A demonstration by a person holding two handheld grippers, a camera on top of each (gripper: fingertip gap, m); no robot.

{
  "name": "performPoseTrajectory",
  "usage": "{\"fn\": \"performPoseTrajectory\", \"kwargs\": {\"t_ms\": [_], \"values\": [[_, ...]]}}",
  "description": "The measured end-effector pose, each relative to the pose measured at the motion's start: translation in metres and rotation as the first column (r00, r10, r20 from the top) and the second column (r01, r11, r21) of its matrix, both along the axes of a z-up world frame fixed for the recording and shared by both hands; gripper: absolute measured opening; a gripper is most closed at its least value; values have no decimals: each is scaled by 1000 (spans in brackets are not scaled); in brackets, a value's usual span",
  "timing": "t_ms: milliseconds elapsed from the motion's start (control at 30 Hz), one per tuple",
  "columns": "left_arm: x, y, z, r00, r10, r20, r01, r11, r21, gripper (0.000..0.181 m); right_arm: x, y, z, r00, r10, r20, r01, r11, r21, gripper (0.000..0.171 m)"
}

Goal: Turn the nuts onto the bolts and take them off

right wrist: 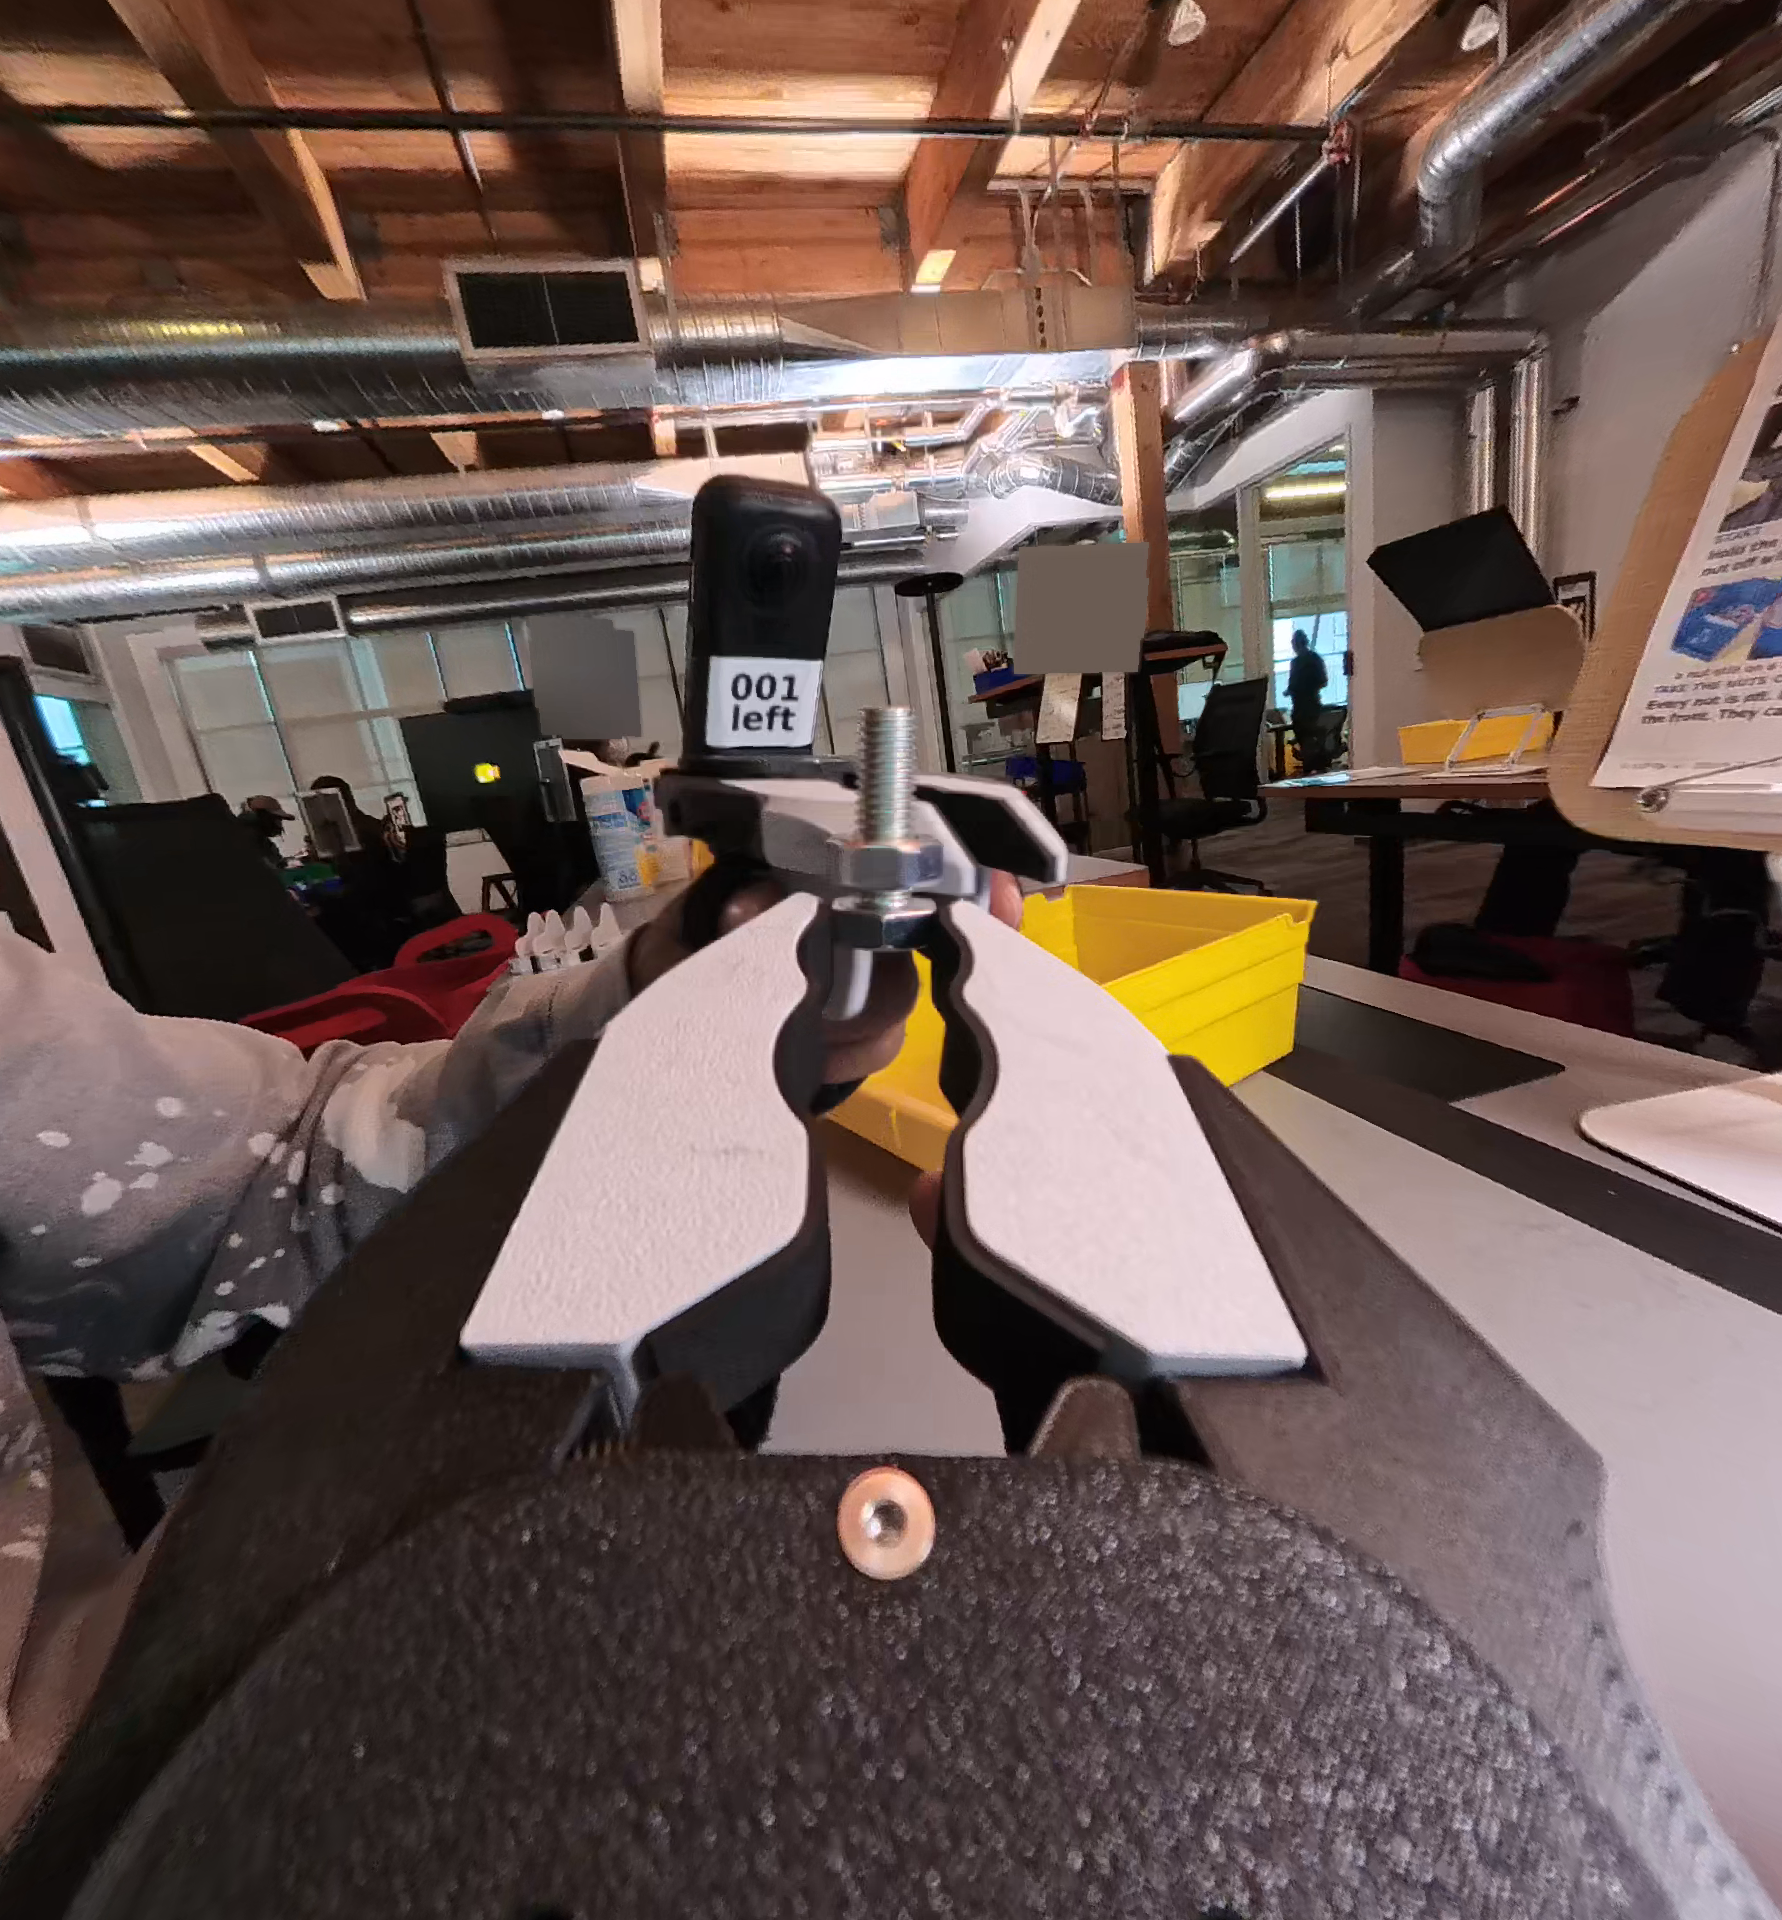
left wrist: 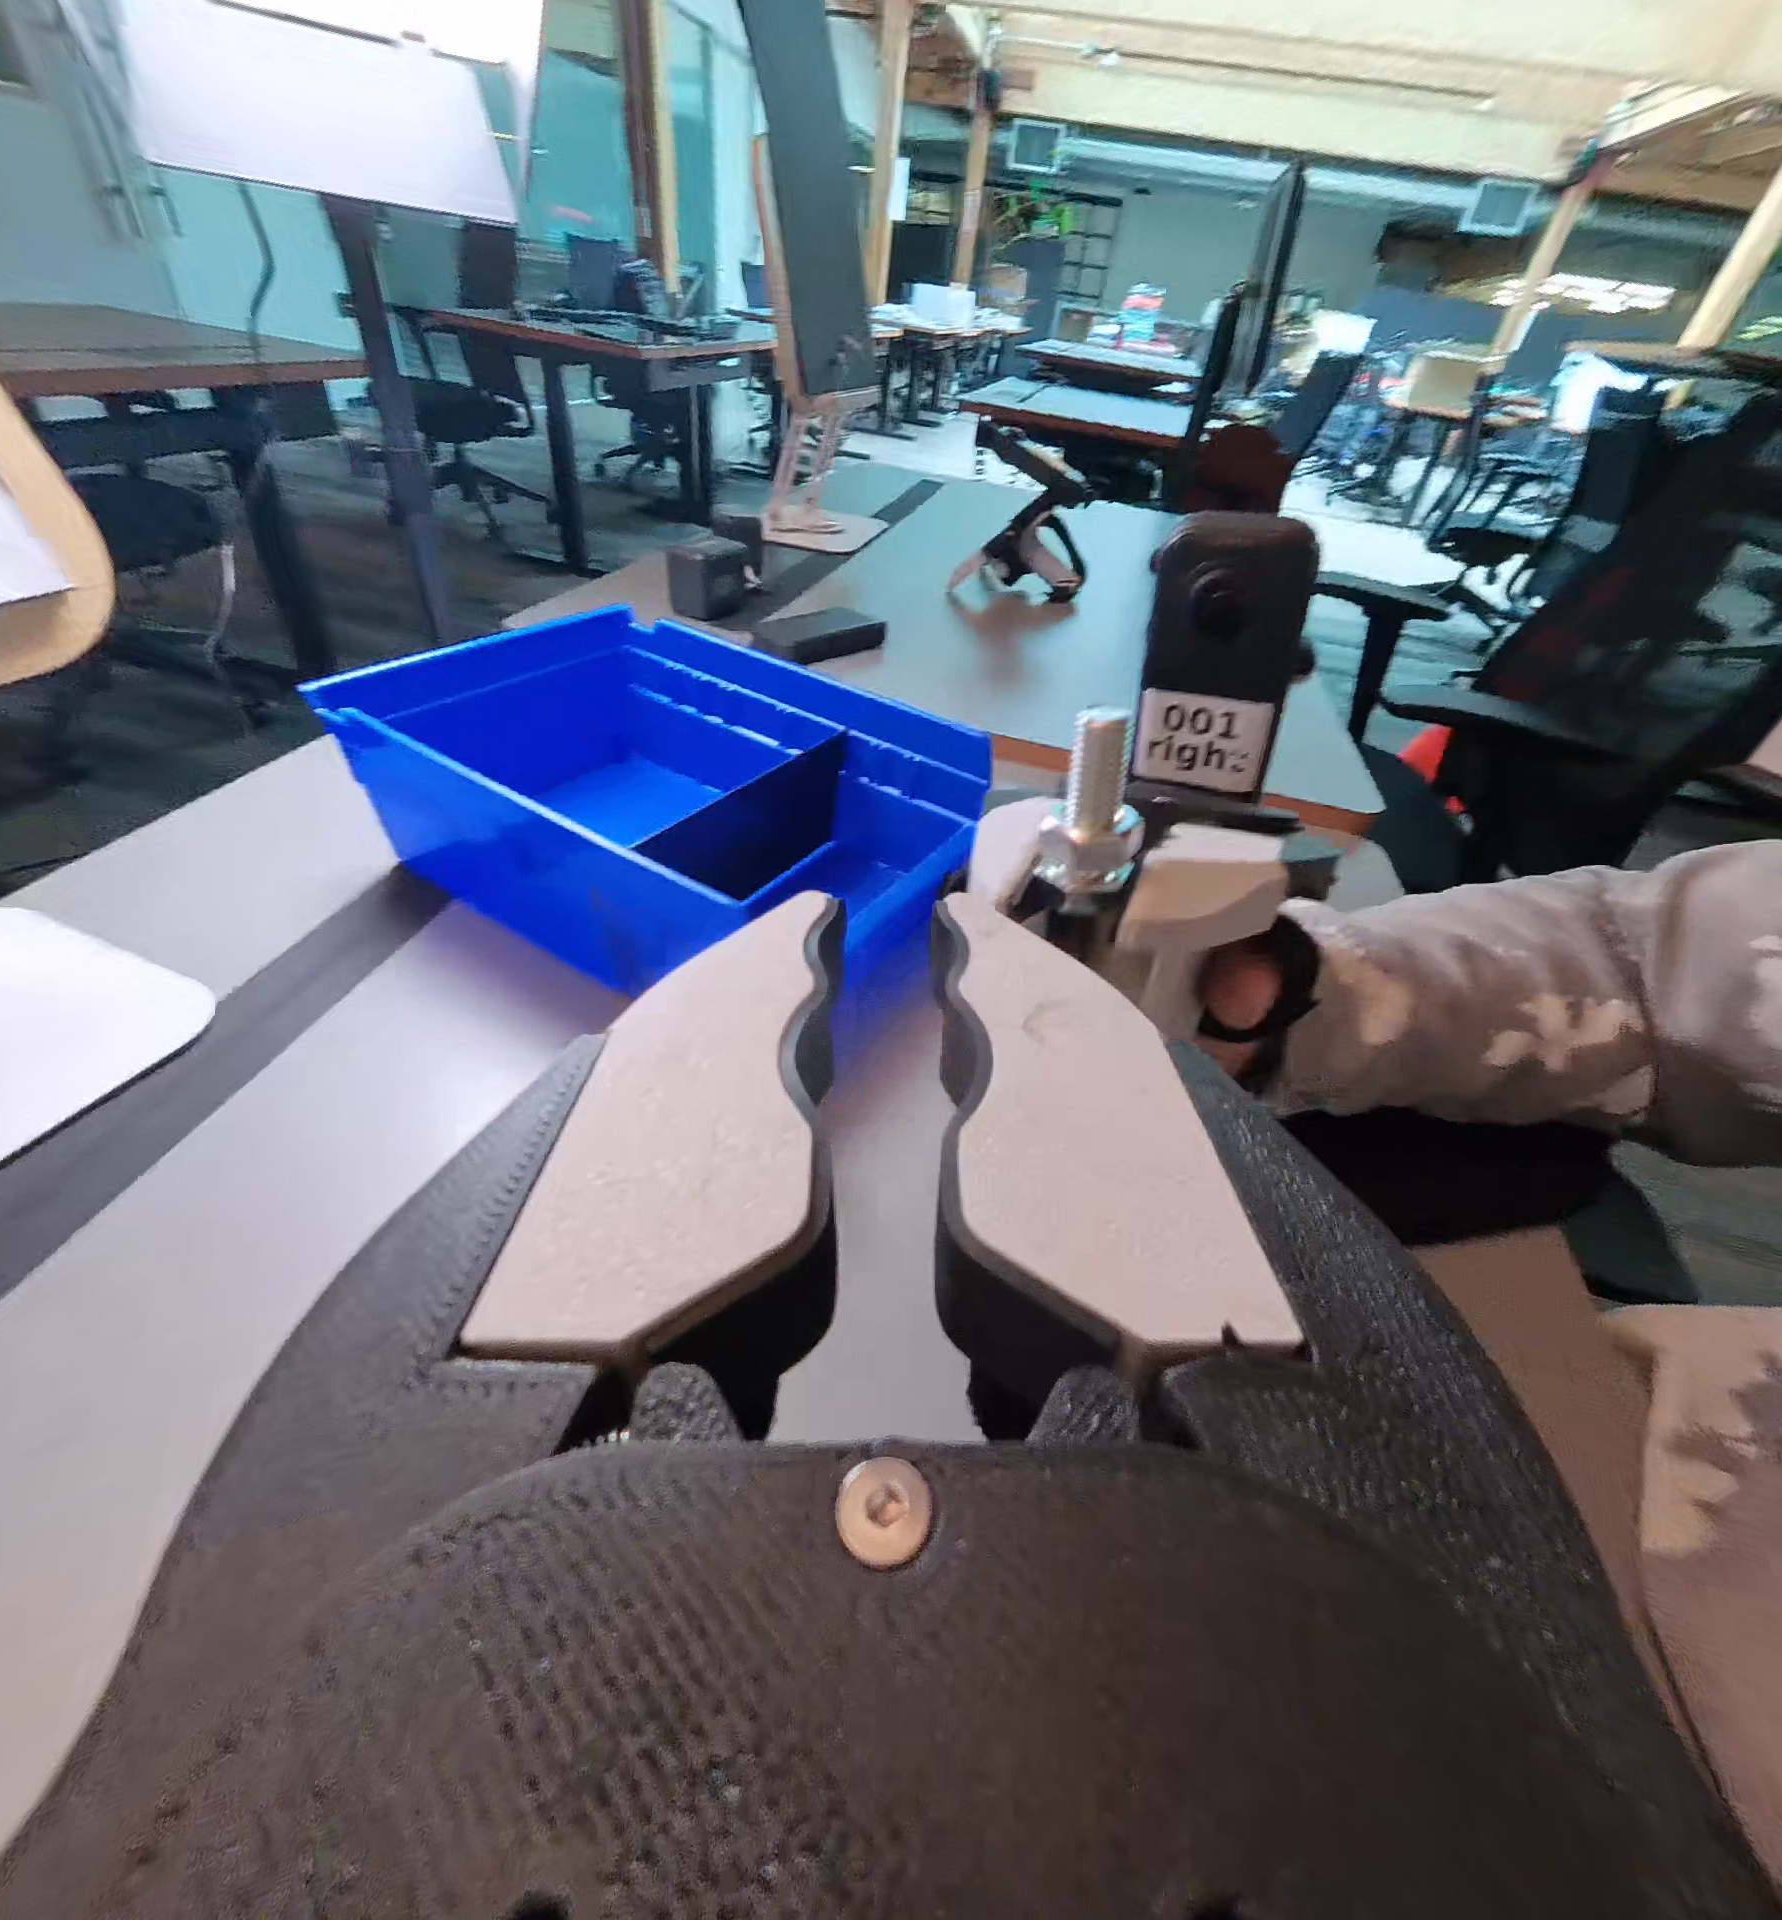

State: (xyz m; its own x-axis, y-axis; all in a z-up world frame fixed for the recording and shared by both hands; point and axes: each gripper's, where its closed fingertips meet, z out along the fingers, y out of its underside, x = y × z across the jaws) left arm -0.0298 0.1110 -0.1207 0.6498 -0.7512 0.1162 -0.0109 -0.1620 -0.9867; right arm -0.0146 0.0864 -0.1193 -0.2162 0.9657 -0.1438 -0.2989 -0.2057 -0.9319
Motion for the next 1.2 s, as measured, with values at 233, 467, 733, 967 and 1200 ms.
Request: {"fn": "performPoseTrajectory", "kwargs": {"t_ms": [233,467,733,967,1200], "values": [[17,-16,11,990,-120,70,119,993,16,31,-4,3,-5,999,-37,39,36,999,11,18],[-4,-1,7,1000,11,27,-12,1000,14,15,-2,3,-1,999,-31,19,31,999,10,18],[-27,6,18,992,126,25,-127,990,57,8,1,36,-5,979,-172,113,172,985,9,18],[-72,12,38,955,296,37,-298,947,124,0,45,181,-12,720,-525,454,562,825,61,18],[-113,4,59,921,385,54,-388,908,158,0,67,322,-105,169,-456,874,617,741,267,18]]}}
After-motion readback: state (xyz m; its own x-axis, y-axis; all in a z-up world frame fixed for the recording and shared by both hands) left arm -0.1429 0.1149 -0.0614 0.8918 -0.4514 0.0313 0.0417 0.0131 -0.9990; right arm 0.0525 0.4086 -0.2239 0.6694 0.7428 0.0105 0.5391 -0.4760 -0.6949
